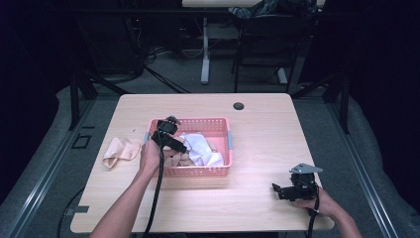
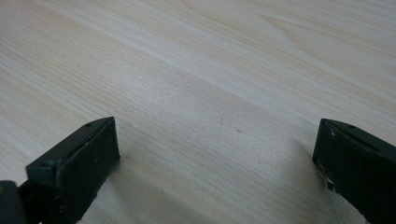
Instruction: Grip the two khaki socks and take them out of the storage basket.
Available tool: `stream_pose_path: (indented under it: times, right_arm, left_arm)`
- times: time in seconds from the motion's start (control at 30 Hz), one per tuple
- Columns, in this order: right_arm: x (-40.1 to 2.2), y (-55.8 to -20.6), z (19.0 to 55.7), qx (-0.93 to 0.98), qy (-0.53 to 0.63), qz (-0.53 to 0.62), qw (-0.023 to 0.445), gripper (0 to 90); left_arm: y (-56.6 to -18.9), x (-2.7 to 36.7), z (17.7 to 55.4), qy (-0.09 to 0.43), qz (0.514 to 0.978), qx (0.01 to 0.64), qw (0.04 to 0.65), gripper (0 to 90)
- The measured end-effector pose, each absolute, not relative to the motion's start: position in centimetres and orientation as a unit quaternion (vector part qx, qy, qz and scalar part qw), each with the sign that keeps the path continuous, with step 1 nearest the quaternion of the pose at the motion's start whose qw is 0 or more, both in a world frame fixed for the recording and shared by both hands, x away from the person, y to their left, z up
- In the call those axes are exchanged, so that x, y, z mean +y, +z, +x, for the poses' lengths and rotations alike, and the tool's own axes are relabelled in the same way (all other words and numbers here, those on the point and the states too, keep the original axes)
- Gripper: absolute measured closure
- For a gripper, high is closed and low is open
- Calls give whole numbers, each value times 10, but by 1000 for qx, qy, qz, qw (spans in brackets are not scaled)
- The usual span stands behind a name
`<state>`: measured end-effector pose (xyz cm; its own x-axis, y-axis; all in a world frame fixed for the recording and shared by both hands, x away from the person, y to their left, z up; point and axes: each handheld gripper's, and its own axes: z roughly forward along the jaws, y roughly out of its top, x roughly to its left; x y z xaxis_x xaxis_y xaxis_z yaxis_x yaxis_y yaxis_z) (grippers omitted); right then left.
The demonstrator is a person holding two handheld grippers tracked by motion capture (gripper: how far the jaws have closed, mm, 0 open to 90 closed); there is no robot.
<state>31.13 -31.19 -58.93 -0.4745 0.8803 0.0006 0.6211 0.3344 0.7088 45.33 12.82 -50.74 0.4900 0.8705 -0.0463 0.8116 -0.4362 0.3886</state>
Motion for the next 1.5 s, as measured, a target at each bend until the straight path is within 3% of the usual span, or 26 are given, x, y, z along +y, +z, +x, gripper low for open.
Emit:
stream_pose_path:
  times: [0.33, 0.5, 0.87, 1.2, 1.5]
  right_arm:
    - [-312, -589, 311, 794, 329, 473, 196, 0]
    - [-312, -589, 311, 794, 329, 473, 196, 0]
    - [-311, -590, 311, 792, 333, 473, 196, 0]
    - [-311, -589, 311, 793, 331, 472, 197, 0]
    - [-311, -590, 311, 792, 333, 472, 196, 0]
  left_arm:
    - [-515, 131, 460, 71, 840, 511, 167, 433]
    - [-514, 135, 462, 67, 846, 501, 168, 598]
    - [-515, 139, 461, 57, 852, 491, 170, 822]
    - [-509, 144, 458, 47, 854, 484, 184, 849]
    - [-505, 150, 456, 34, 857, 479, 186, 812]
